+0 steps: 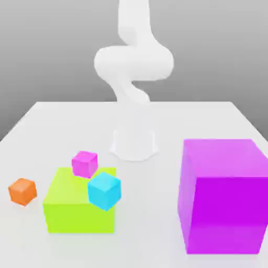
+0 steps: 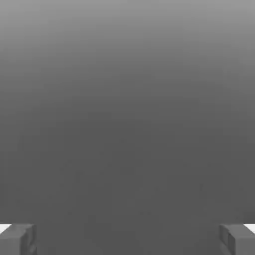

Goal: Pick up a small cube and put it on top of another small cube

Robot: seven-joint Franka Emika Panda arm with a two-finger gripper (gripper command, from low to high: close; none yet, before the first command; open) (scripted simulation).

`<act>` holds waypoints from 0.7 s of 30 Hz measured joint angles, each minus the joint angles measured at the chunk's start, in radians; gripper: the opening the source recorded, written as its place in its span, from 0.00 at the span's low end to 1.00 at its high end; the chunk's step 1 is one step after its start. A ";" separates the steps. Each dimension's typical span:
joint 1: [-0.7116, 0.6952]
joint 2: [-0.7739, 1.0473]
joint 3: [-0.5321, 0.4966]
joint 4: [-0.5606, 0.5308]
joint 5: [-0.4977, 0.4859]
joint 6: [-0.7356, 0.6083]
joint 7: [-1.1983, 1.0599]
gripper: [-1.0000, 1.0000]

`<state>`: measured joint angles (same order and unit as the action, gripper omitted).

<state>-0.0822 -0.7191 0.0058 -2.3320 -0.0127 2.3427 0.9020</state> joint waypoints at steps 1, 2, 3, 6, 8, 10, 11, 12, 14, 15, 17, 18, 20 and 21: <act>-0.034 0.035 0.001 -0.014 -0.007 0.019 0.045 0.50; -0.066 0.068 0.001 -0.027 -0.014 0.036 0.088 0.50; -0.097 0.101 0.001 -0.040 -0.020 0.054 0.131 0.50; -0.186 0.198 -0.003 -0.078 -0.039 0.104 0.255 0.50; -0.242 0.263 -0.011 -0.104 -0.052 0.138 0.339 0.50; -0.295 0.327 -0.022 -0.129 -0.064 0.172 0.421 0.50; -0.323 0.359 -0.026 -0.142 -0.068 0.189 0.460 0.50; -0.348 0.391 -0.034 -0.154 -0.072 0.206 0.500 0.50; -0.394 0.455 -0.052 -0.180 -0.079 0.240 0.579 0.50; -0.416 0.487 -0.062 -0.192 -0.081 0.257 0.617 0.50; -0.457 0.551 -0.085 -0.218 -0.081 0.291 0.690 0.50; -0.474 0.583 -0.099 -0.231 -0.078 0.308 0.725 0.50; -0.518 0.647 -0.130 -0.256 -0.063 0.343 0.788 0.50; -0.539 0.679 -0.142 -0.269 -0.051 0.361 0.816 0.50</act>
<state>-0.6211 -0.0403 -0.1361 -2.6013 -0.0637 2.7033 1.7181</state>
